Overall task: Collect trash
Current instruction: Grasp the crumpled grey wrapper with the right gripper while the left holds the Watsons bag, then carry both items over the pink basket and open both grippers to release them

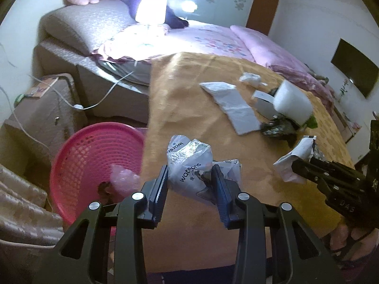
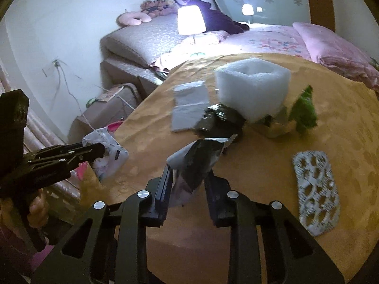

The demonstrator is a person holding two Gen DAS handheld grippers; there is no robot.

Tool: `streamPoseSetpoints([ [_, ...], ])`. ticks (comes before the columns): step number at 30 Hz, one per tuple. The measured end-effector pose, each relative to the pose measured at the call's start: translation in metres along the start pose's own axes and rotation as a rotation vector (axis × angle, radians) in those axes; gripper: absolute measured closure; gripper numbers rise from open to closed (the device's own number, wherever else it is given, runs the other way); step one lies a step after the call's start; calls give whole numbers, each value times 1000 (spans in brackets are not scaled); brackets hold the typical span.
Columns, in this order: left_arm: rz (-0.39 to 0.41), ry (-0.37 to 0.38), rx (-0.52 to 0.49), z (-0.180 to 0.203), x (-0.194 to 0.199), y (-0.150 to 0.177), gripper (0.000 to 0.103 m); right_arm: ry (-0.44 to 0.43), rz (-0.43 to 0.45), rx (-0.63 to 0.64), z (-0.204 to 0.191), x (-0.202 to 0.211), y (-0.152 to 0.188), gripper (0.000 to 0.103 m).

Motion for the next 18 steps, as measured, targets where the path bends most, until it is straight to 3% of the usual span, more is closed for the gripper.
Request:
streamPoseSetpoints([
  [18, 64, -177, 94, -83, 15, -12, 68, -110, -16, 75, -62, -37, -26, 77],
])
Point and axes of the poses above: each gripper's, at about its wrist camera, not at the fingertips, and x roughly against the way its jaws point, z to its right, y to its underside, the point moved 5 cm from there along -x, roughly the way its jaws point, and after that the axes turned 12 degrees about z, right-handed, at the moved point
